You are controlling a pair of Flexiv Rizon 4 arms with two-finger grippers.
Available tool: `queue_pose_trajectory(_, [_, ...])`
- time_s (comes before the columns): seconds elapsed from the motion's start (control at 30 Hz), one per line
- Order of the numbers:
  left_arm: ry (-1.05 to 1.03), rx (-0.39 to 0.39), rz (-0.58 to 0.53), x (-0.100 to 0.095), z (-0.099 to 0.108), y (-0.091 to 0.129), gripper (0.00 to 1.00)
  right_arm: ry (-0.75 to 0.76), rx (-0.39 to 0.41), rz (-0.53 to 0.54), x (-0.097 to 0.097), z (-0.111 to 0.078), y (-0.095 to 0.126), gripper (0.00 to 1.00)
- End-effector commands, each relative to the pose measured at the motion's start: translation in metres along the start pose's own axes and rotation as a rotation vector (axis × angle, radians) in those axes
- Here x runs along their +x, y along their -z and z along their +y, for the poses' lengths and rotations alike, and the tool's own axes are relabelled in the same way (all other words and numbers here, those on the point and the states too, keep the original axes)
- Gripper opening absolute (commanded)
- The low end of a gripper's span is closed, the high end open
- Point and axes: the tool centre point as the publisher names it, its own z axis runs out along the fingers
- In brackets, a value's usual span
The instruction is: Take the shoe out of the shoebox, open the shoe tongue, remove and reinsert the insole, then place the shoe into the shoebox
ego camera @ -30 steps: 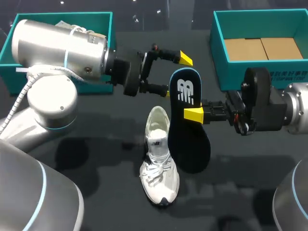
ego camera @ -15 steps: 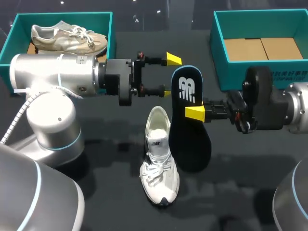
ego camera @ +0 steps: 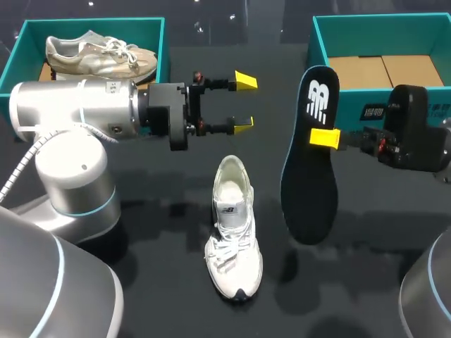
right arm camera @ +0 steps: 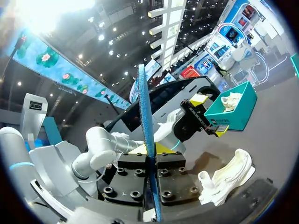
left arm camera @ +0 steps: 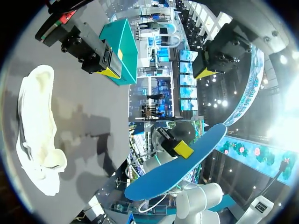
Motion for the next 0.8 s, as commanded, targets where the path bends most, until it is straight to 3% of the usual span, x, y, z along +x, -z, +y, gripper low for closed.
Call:
queue_pose_trajectory(0.03, [-0.005, 0.000, 0.013, 0.000, 0.004, 0.001, 1.00, -0.113, 0.040, 0.036, -0.023, 0.020, 0.011, 0.00])
queue_pose_trajectory(0.3, [-0.015, -0.003, 0.040, 0.001, 0.006, 0.002, 1.00, -0.350, 0.099, -0.007, -0.048, 0.055, 0.032, 0.00])
queue_pose_trajectory(0.4, [-0.004, -0.012, 0.055, 0.001, 0.005, 0.002, 1.00, -0.354, 0.115, 0.005, -0.058, 0.065, 0.035, 0.00])
queue_pose_trajectory(0.8, [-0.004, -0.012, 0.055, 0.001, 0.005, 0.002, 1.00, -0.354, 0.115, 0.005, -0.058, 0.065, 0.035, 0.00])
